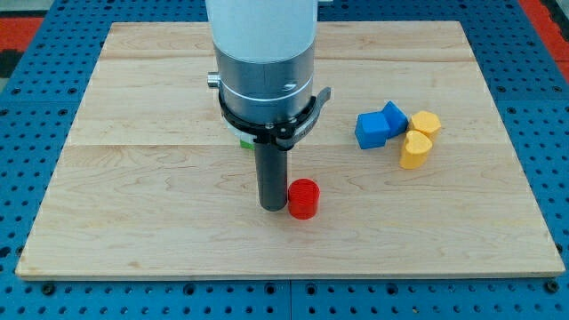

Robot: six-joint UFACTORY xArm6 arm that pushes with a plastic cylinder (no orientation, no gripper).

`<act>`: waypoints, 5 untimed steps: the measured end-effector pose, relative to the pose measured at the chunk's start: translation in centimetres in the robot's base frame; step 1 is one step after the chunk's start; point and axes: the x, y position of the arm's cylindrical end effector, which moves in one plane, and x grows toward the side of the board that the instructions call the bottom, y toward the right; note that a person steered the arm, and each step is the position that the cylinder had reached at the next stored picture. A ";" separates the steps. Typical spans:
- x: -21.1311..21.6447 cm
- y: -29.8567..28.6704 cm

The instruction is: Move the red circle to the bottom of the yellow heart

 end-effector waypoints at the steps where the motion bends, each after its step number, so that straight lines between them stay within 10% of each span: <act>1: -0.1 2.2; 5: 1.0 16.9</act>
